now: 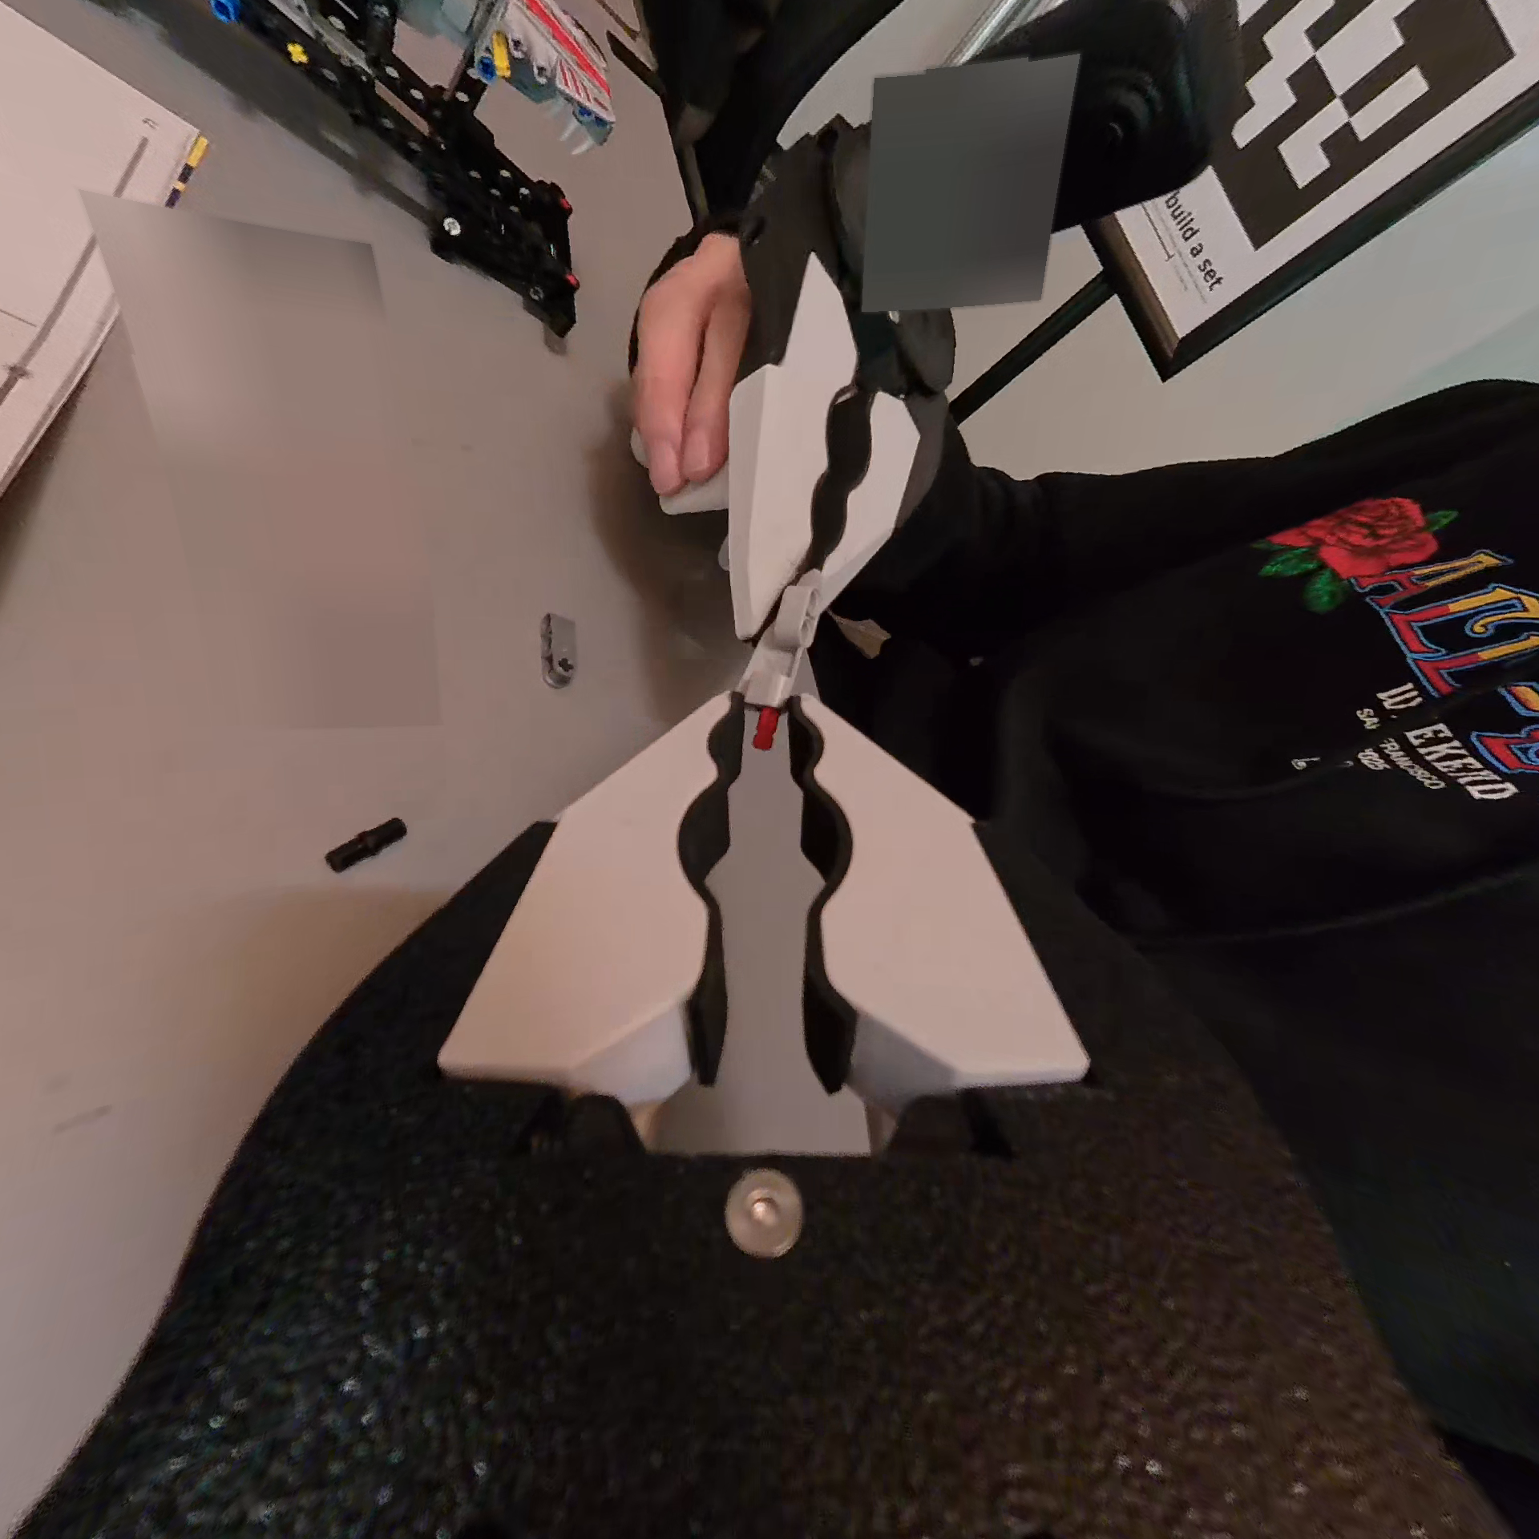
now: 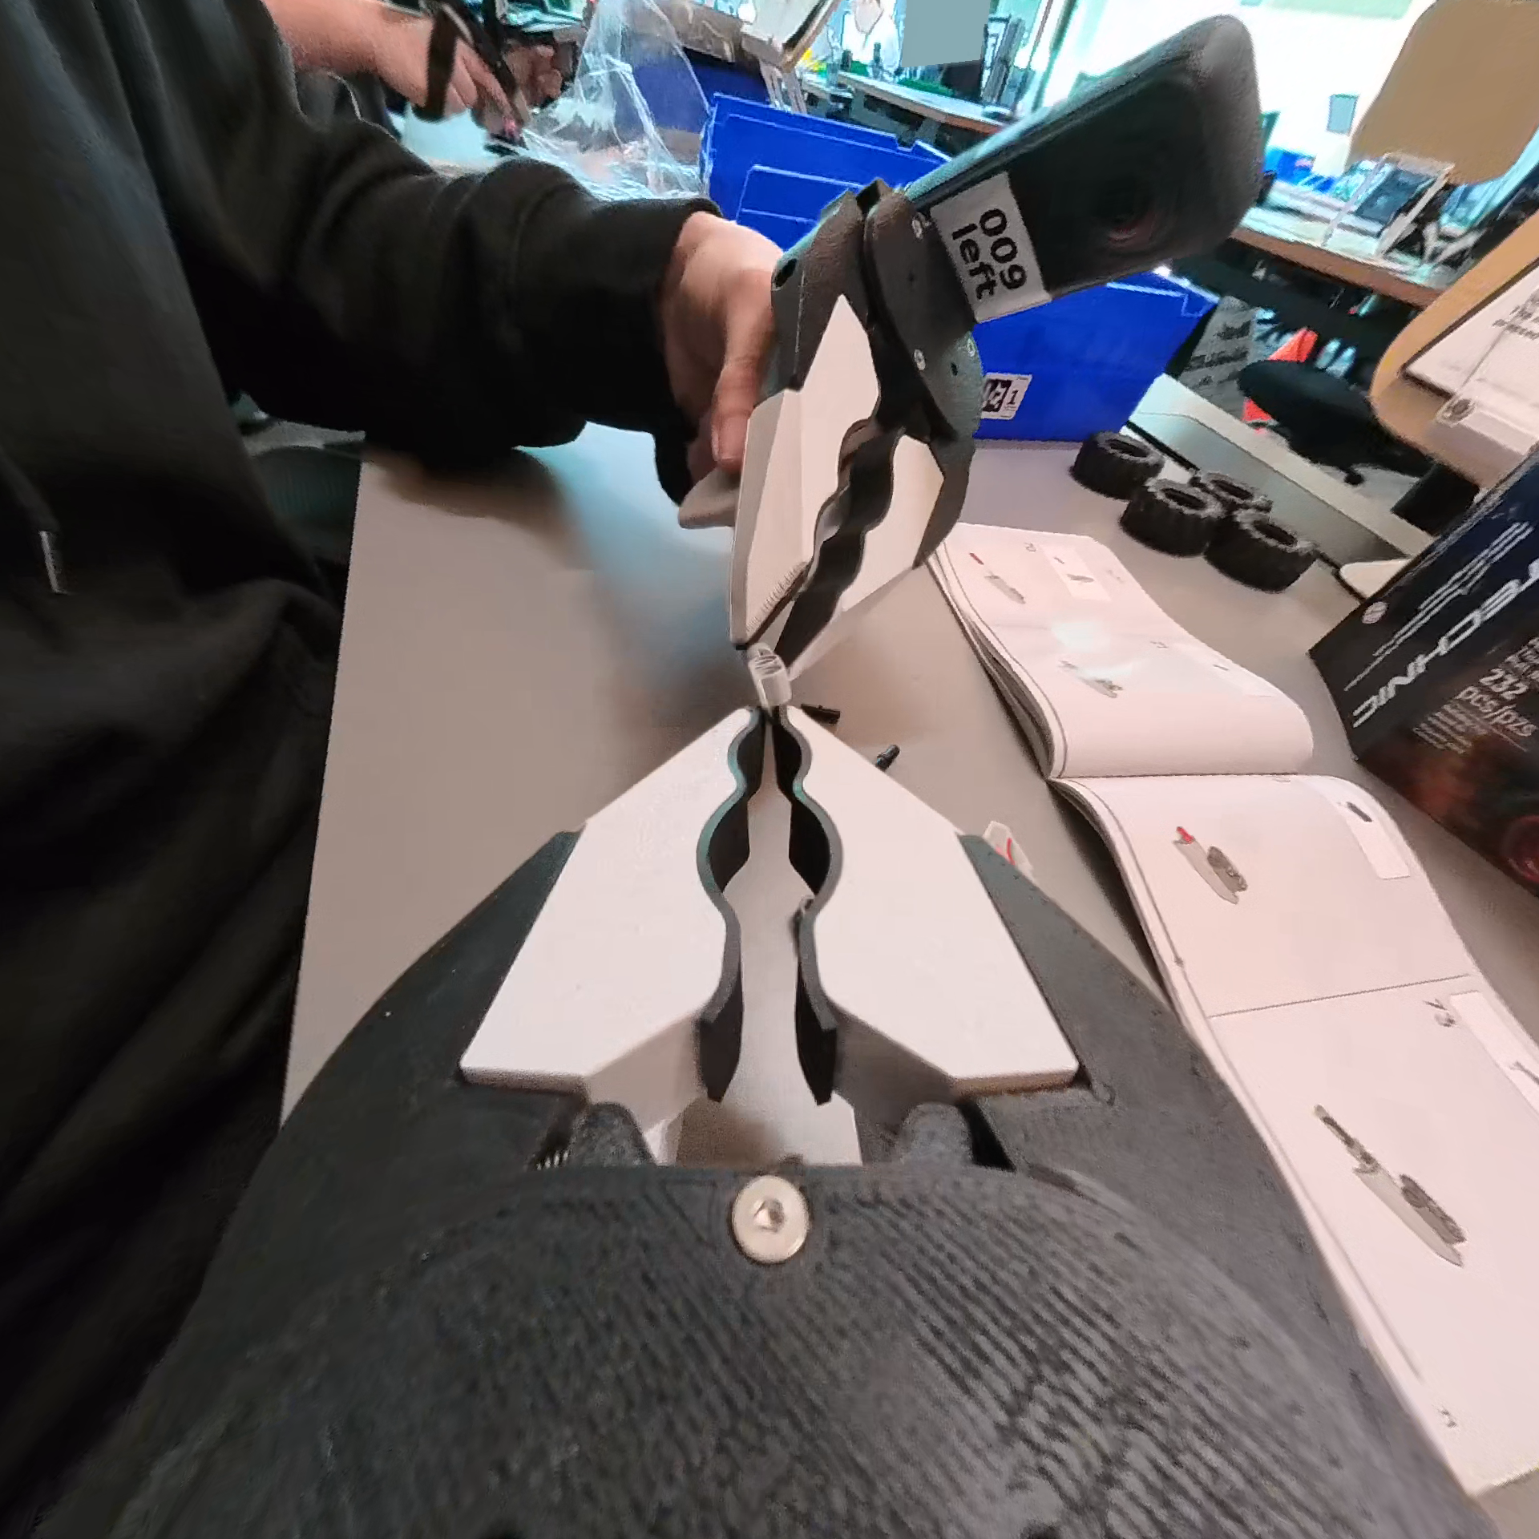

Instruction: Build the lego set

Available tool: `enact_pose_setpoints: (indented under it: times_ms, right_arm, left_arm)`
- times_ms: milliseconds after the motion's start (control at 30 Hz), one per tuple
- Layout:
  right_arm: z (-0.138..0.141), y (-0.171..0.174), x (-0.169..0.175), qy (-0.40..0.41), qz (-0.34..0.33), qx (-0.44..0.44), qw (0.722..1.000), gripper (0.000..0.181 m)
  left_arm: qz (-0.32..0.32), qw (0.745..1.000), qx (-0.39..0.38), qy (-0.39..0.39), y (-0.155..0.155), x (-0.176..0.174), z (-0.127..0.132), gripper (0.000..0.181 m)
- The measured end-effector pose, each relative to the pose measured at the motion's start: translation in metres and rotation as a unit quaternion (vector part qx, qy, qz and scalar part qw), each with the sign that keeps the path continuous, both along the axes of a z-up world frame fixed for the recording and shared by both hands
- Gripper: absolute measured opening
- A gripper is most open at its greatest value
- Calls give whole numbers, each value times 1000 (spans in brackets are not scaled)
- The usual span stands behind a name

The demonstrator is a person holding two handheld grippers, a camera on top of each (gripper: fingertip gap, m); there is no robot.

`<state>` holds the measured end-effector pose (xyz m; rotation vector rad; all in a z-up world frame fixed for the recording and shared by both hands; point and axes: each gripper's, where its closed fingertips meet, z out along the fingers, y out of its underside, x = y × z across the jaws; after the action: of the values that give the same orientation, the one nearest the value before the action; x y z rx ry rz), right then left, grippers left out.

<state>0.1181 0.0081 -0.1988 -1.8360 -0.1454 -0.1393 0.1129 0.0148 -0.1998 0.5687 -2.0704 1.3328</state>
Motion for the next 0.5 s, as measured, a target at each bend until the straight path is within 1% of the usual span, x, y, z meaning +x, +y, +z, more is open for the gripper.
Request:
enact_pose_setpoints:
  times_ms: [67,133,167,267,333,367,400,433,500]
  right_arm:
    - [1,0,-1,1,-1,5,1000,0]
    - [5,1,1,40,-18,16,999,0]
    - [9,2,2,68,-24,29,997,0]
    - [24,6,13,167,-73,89,979,0]
    - [33,9,14,213,-80,127,965,0]
    - [35,11,18,233,-92,139,958,0]
    - [40,14,18,250,-88,158,951,0]
    - [46,18,16,268,-73,181,943,0]
    - [50,26,16,298,-66,202,931,0]
  left_arm:
    - [1,1000,-7,-6,1,-1,2,7]
    - [21,999,-24,-33,2,5,6,8]
    - [33,997,-36,-55,3,8,10,13]
    - [66,982,-66,-163,10,14,21,14]
    - [80,965,-56,-244,17,14,19,15]
    - [90,957,-41,-272,20,16,17,20]
    - [103,952,-28,-288,22,18,15,25]
    - [117,948,-22,-294,23,19,14,25]
    - [128,950,-44,-282,20,14,18,25]
